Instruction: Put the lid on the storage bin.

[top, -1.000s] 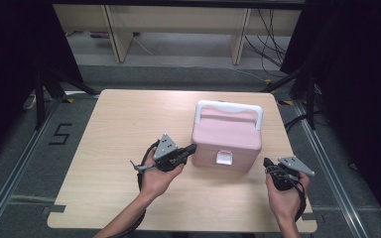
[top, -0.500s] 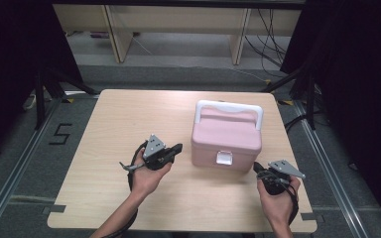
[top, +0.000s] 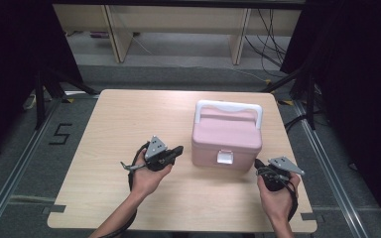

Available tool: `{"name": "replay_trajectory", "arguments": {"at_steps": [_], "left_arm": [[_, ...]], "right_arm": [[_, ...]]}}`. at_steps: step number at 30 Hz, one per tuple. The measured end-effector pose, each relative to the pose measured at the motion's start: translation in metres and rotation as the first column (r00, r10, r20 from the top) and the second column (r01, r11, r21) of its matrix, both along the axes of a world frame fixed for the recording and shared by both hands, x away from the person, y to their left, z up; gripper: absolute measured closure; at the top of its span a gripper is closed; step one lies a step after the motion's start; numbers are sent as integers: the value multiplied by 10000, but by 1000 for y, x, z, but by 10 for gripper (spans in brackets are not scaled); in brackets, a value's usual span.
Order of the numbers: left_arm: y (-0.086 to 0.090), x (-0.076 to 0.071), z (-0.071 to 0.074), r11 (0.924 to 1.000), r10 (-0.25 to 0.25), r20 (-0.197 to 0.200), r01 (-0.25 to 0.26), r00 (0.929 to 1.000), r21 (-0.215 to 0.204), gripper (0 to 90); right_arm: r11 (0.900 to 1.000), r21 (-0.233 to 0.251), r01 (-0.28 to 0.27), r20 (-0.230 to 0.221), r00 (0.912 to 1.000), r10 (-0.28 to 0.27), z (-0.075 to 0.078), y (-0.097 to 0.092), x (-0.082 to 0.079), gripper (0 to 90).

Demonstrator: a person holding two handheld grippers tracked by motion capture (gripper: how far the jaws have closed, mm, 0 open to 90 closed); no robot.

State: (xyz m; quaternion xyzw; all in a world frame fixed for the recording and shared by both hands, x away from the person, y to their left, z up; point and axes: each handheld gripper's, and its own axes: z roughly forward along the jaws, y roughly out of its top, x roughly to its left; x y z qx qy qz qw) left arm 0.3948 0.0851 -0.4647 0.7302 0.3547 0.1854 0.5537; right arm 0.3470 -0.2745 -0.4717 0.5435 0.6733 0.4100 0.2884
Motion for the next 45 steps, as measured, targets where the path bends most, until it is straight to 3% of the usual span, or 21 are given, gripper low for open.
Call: {"name": "replay_trajectory", "arguments": {"at_steps": [2, 3, 9, 12, 13, 14, 15, 21, 22, 23, 24, 27, 29, 30, 33, 34, 39, 41, 43, 44, 45], "left_arm": [[0, 0, 0, 10000, 8, -13, -8, 10000, -27, 898], [1, 0, 1, 10000, 58, -13, -58, 10000, 42, 898], [6, 1, 1, 9999, 78, 91, -79, 9999, 143, 896], [11, 3, 1, 9994, 144, 215, -151, 9997, 301, 867], [13, 3, 1, 9993, 202, 242, -210, 9995, 317, 849], [15, 4, 1, 9991, 262, 255, -270, 9993, 320, 840], [17, 4, 2, 9989, 314, 275, -323, 9991, 345, 833], [33, 6, 0, 9967, 622, 381, -640, 9973, 491, 760], [37, 7, -1, 9963, 644, 463, -669, 9968, 539, 740], [40, 6, -2, 9954, 715, 518, -746, 9961, 602, 717], [44, 7, -3, 9948, 767, 578, -802, 9954, 622, 698], [58, 5, -6, 9927, 975, 640, -1017, 9932, 650, 640], [68, 2, -10, 9907, 1194, 673, -1233, 9906, 572, 590], [74, 1, -11, 9896, 1262, 722, -1306, 9894, 599, 571], [92, -5, -19, 9850, 1614, 702, -1651, 9844, 496, 527], [98, -7, -22, 9828, 1753, 686, -1787, 9821, 471, 515], [127, -19, -40, 9663, 2526, 444, -2544, 9665, 400, 498], [135, -22, -46, 9622, 2700, 426, -2712, 9619, 261, 492], [140, -24, -49, 9594, 2788, 358, -2800, 9597, 349, 484], [142, -25, -49, 9583, 2822, 395, -2836, 9585, 362, 482], [143, -25, -50, 9583, 2827, 465, -2843, 9581, 306, 480]], "right_arm": [[9993, 326, 194, -275, 9994, -185, 1, 2, 1, 900], [9995, 213, 224, -84, 9997, -223, -1, 1, 4, 900], [9998, -56, 166, -255, 9995, -167, 1, -2, 10, 900], [9995, 292, 129, 13, 9999, -130, 0, -2, 7, 900], [9998, 103, 183, 98, 9998, -184, -1, -4, 6, 900], [9990, 264, 364, -100, 9993, -362, 0, -3, 4, 879], [9994, -11, 359, -55, 9993, -359, -1, -7, 4, 860], [9977, -69, 678, 23, 9977, -678, -10, -20, -1, 767], [9977, 114, 675, 76, 9977, -675, -11, -22, -1, 756], [9951, 240, 956, -200, 9953, -951, -11, -23, -5, 743], [9970, -38, 772, -21, 9970, -772, -12, -28, -4, 724], [9944, -14, 1057, 68, 9944, -1057, -17, -35, -7, 691], [9927, 341, 1157, -188, 9932, -1151, -19, -38, -10, 667], [9951, 289, 950, -98, 9955, -947, -21, -43, -10, 656], [9906, 341, 1322, -133, 9912, -1318, -28, -47, -14, 632], [9932, 31, 1160, -193, 9931, -1160, -29, -52, -16, 624], [9882, 422, 1472, -170, 9891, -1466, -37, -58, -22, 612], [9841, 876, 1548, -247, 9879, -1532, -39, -58, -25, 603], [9893, 379, 1411, -82, 9900, -1409, -40, -62, -24, 593], [9857, 756, 1509, -241, 9885, -1494, -41, -60, -26, 589], [9856, 694, 1543, -175, 9880, -1535, -41, -60, -26, 585]]}}
